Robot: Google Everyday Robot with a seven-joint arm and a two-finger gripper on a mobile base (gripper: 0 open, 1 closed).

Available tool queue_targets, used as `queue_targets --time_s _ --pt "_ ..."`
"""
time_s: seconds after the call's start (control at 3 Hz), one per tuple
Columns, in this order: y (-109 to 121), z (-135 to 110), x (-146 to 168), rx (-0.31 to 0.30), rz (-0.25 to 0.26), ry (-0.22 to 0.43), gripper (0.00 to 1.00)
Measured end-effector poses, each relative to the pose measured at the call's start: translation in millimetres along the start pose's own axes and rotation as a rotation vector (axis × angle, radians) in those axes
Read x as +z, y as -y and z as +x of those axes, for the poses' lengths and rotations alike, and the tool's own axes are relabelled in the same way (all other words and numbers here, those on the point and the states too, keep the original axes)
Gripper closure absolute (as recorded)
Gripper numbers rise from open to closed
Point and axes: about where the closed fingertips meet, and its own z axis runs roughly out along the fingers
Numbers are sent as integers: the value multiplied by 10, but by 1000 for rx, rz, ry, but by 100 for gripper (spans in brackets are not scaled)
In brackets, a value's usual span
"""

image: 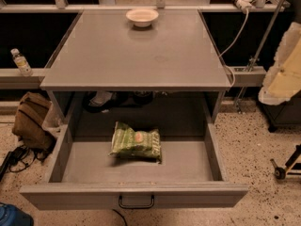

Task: Pick green jalapeno chip bag from top drawer and place on counter

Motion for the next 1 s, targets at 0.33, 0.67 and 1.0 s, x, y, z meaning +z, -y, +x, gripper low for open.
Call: queue_targets --time_s 0.33,0.67,1.0 --pt "0 0 0 0 0 0 0" --pt "-62 -140 189 -4 -1 64 0" --pt "-391 -598 918 -55 -93 218 0"
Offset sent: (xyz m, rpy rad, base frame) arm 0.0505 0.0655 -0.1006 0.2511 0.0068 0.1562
